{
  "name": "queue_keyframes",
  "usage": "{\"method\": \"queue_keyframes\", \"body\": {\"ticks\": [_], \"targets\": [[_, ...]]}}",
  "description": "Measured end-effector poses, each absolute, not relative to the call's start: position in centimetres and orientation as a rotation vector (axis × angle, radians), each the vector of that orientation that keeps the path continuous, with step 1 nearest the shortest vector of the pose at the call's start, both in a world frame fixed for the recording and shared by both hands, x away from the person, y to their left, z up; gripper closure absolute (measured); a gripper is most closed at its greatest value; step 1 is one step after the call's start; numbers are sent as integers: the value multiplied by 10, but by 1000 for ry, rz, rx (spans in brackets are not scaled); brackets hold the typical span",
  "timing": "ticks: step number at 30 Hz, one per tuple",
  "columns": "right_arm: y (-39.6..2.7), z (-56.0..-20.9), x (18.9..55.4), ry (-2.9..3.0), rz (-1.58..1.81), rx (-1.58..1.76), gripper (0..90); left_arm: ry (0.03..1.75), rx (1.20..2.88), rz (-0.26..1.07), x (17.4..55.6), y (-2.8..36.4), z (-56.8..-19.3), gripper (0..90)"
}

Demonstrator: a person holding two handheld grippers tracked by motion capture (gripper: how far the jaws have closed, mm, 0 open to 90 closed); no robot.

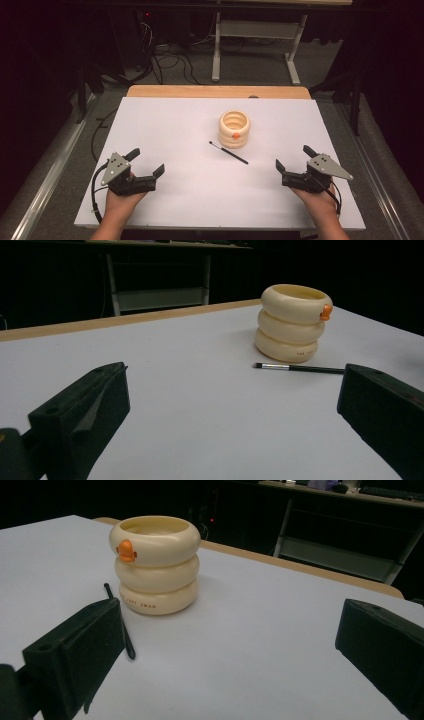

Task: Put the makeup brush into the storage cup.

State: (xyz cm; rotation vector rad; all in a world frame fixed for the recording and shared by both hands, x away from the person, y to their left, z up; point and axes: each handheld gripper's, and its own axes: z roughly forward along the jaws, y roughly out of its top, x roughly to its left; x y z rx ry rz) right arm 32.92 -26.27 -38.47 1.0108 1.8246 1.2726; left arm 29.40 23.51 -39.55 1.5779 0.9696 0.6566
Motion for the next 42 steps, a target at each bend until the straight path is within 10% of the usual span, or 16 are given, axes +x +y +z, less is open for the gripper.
{"method": "queue_keyframes", "body": {"ticks": [42], "targets": [[-263, -386, 335, 1926, 1109, 1095, 8, 962, 1584, 651, 294, 235, -395, 10]]}}
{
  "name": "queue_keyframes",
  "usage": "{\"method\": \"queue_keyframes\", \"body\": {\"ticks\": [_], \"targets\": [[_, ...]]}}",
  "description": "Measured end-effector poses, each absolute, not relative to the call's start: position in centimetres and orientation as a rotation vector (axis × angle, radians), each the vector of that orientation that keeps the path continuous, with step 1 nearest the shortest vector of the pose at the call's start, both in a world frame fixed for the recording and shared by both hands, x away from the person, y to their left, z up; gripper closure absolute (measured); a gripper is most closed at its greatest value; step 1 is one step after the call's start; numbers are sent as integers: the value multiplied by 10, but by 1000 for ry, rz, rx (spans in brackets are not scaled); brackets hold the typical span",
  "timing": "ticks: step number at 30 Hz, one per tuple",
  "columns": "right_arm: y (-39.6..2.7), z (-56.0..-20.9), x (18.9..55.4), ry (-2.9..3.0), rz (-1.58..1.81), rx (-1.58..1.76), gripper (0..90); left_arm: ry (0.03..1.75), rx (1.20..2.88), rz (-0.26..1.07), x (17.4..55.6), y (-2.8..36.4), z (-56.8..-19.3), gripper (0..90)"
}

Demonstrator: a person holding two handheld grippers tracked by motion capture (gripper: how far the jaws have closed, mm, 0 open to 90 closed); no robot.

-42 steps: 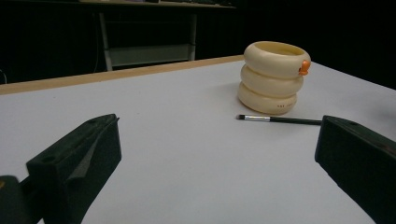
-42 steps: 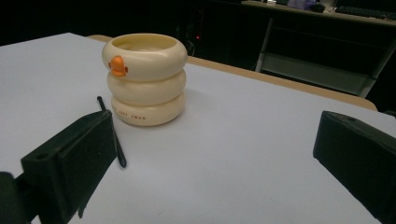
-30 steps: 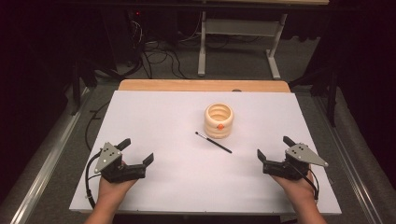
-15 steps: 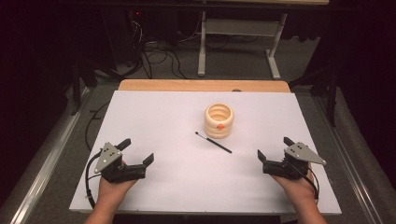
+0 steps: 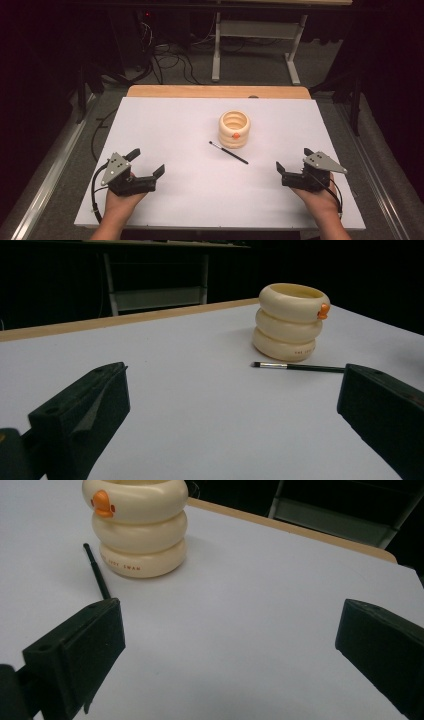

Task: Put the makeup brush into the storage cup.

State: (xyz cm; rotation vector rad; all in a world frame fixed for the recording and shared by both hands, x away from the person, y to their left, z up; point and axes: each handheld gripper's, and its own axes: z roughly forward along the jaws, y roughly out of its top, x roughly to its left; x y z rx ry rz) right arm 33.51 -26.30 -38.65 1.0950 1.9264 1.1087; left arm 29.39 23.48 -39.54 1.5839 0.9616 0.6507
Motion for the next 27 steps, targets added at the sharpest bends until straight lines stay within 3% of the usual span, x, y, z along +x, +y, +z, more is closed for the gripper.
{"method": "queue_keyframes", "body": {"ticks": [27], "targets": [[-261, -397, 344, 2105, 908, 1191, 11, 951, 1599, 646, 294, 233, -396, 10]]}}
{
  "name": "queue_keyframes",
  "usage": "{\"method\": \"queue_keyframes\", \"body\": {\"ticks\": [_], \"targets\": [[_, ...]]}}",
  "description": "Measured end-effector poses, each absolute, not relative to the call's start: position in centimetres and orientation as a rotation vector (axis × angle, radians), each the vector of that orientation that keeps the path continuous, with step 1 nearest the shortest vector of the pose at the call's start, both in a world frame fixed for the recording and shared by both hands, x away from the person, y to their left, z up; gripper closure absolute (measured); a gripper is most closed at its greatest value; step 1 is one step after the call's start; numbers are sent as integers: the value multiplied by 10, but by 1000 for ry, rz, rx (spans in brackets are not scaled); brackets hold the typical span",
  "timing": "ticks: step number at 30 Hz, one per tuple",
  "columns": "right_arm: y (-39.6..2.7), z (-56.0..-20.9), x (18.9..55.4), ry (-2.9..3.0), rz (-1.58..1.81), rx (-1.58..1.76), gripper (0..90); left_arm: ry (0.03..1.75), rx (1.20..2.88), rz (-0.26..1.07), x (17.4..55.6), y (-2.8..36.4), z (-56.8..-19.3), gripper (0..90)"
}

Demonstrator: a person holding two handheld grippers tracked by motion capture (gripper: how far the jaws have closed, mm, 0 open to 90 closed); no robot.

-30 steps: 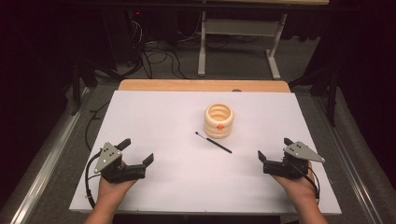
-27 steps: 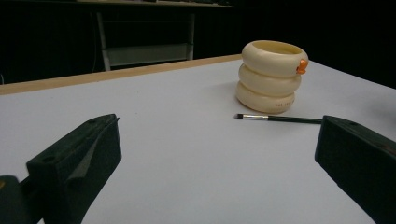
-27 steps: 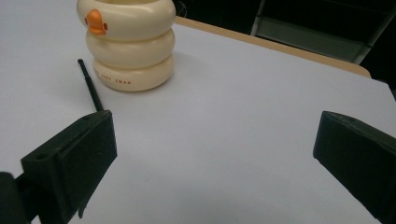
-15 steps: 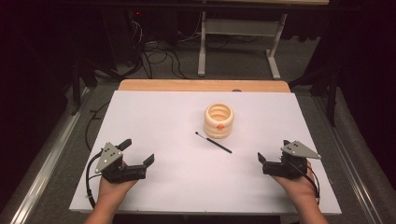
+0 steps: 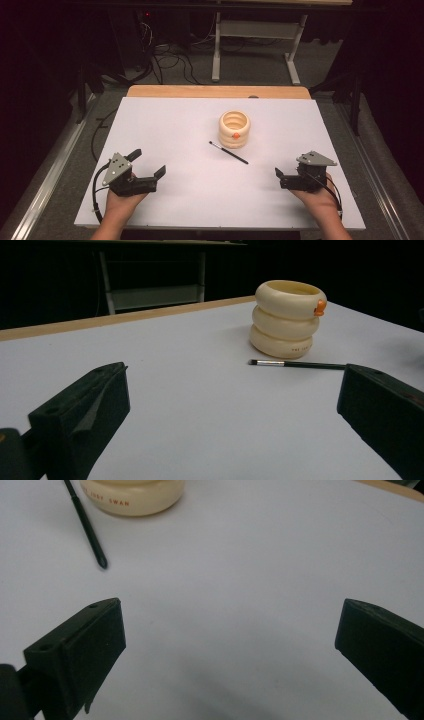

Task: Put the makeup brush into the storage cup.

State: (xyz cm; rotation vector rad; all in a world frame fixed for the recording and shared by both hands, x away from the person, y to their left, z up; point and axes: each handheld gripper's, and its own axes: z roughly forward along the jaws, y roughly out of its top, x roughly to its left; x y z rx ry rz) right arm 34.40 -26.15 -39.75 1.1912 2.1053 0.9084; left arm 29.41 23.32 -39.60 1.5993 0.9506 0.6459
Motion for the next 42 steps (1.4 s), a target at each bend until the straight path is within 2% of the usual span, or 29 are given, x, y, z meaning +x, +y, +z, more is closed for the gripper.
{"method": "queue_keyframes", "body": {"ticks": [27, 42], "targets": [[-263, -415, 352, 2199, 816, 1271, 8, 950, 1614, 637, 295, 231, -399, 11], [-261, -413, 353, 2235, 820, 1328, 8, 951, 1611, 628, 294, 232, -400, 12]]}}
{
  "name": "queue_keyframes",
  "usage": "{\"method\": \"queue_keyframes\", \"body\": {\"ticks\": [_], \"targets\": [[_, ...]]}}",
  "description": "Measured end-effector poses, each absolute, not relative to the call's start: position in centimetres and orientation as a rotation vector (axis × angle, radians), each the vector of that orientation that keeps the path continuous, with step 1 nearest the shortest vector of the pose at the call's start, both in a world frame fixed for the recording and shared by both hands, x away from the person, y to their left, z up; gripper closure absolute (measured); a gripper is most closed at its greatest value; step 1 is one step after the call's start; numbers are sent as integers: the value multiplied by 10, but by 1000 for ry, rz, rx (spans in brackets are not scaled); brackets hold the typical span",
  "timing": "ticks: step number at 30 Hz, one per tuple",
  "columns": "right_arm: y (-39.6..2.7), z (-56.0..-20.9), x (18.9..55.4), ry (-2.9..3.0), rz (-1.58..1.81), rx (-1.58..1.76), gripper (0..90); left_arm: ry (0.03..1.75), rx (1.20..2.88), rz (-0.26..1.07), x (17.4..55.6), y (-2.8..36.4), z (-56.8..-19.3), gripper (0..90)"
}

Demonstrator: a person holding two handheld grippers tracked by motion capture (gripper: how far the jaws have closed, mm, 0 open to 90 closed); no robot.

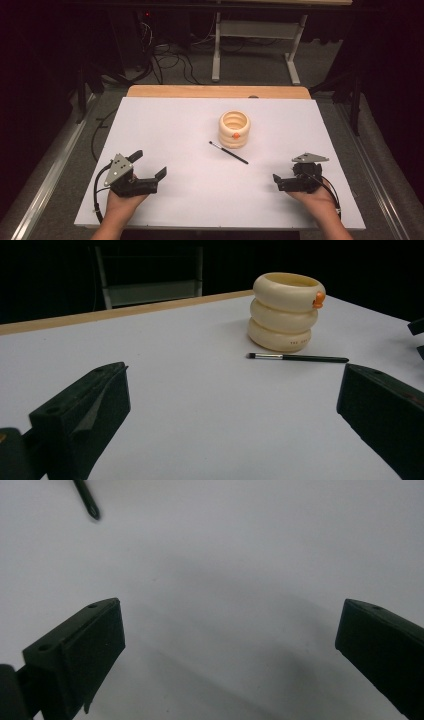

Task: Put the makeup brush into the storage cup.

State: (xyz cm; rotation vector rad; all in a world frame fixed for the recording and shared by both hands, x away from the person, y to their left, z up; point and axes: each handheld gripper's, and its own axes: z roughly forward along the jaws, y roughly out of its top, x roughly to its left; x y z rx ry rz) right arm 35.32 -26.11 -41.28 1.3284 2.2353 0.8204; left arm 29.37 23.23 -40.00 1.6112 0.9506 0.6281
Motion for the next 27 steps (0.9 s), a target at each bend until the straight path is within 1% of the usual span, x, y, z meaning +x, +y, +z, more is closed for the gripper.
{"method": "queue_keyframes", "body": {"ticks": [4, 17, 27], "targets": [[-263, -408, 355, 2242, 828, 1363, 8, 945, 1612, 629, 293, 233, -399, 12], [-254, -398, 364, 2336, 694, 1332, 14, 944, 1609, 635, 292, 233, -398, 16], [-249, -398, 371, 2441, 586, 1331, 14, 945, 1605, 633, 291, 235, -397, 17]]}}
